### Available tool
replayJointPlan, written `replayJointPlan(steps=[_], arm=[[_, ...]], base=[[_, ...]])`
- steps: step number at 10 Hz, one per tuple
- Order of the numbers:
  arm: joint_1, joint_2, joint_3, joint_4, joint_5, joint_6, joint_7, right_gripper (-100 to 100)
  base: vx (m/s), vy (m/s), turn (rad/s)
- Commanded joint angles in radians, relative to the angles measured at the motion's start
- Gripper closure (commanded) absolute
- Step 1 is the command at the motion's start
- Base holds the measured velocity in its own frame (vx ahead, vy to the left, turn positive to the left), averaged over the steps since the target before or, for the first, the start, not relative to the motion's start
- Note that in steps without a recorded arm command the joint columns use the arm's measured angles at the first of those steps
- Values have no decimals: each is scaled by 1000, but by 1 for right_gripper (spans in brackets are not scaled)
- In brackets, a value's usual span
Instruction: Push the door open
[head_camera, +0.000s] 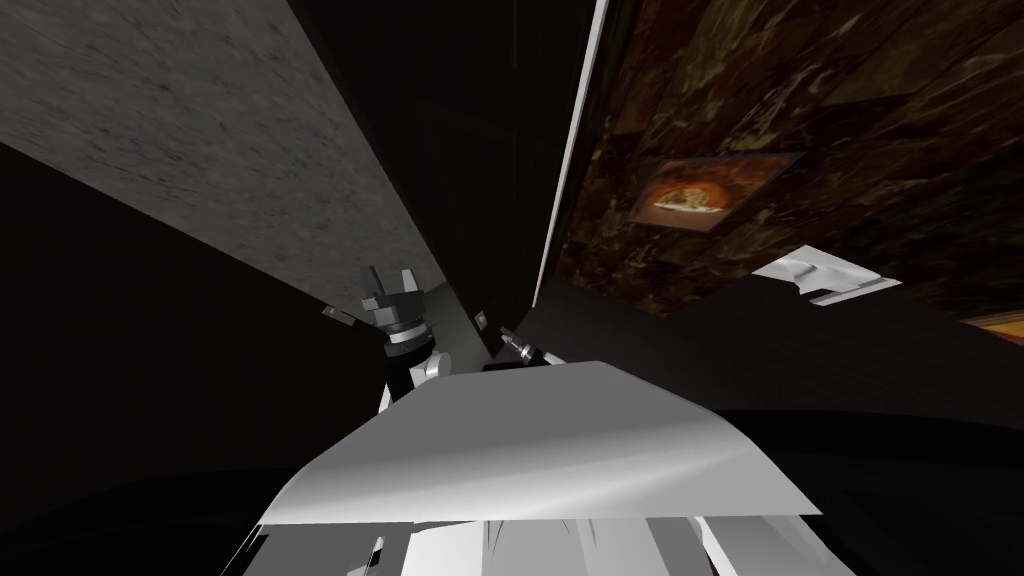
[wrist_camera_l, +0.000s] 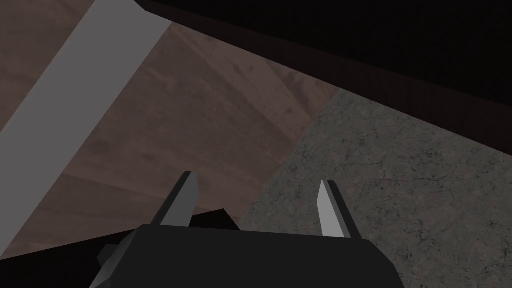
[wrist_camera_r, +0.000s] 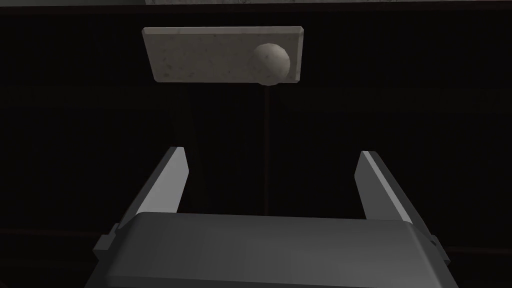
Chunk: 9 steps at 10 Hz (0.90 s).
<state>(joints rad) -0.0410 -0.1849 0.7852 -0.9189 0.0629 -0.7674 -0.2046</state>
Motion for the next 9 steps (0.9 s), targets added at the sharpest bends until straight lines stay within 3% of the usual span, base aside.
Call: replayJointPlan(steps=[1,8,9], arm=[[-3,10,-6,8,0,4,3,-100],[-13,44,-28,38,-2,17,16,-100],[-13,41,-26,36,-2,15,14,-100]], base=[[64,105,57],[131,145,35],[57,60,2]])
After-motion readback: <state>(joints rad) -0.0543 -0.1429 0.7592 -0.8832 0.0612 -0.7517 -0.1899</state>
